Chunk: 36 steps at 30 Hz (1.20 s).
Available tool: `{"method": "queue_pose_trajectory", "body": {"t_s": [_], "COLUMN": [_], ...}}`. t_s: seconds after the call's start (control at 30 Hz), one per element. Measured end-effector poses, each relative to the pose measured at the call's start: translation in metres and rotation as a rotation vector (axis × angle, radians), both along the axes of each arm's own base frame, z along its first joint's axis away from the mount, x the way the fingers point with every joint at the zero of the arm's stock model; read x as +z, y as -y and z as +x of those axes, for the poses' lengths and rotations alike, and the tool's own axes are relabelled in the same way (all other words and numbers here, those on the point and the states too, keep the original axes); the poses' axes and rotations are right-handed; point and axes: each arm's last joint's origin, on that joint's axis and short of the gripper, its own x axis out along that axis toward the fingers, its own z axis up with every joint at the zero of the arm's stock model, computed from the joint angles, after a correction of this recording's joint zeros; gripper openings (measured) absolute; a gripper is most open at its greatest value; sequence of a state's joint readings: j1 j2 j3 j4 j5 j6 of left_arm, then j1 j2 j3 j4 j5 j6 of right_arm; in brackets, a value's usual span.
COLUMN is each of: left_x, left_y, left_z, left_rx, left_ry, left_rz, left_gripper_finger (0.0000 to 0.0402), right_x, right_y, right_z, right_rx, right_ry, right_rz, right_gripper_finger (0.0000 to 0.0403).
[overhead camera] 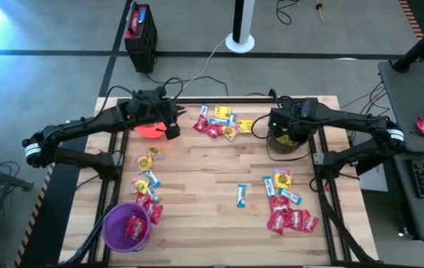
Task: Sort candy by brand, put in halloween buckets
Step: Put the yellow candy into the black bucket
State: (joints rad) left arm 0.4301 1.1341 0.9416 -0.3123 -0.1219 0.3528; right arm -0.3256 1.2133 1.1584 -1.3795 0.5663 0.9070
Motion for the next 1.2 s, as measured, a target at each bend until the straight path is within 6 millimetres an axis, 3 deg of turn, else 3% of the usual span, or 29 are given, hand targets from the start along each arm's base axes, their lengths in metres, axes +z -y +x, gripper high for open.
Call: {"method": "queue_pose_trajectory", "body": {"t_s": [0.17, 0.73, 1.2], "left_x": [-0.0017, -0.0020, -0.0028], "left_y": [0.0010, 0.0012, 0.0013], "left_z": [-0.0022, -0.0020, -0.0025], "left_rx": [0.002, 0.017, 0.020], "left_ry": [-0.023, -0.007, -0.015], "left_rz": [-0.014, -0.038, -0.042], "left_gripper_finger": [0.0038, 0.0038, 0.0038], "right_x": [-0.0041, -0.0098, -0.0096], "right_y": [-0.0019, 0.0001, 0.0030], "right_z": [-0.0061, -0.0026, 0.0023], "right_rx": [-0.073, -0.040, 0.030], "right_ry": [-0.053, -0.107, -0.117], "right_rz": [0.031, 0.015, -0.037], "right_gripper_finger": [0.0009, 0.0029, 0.0009]}}
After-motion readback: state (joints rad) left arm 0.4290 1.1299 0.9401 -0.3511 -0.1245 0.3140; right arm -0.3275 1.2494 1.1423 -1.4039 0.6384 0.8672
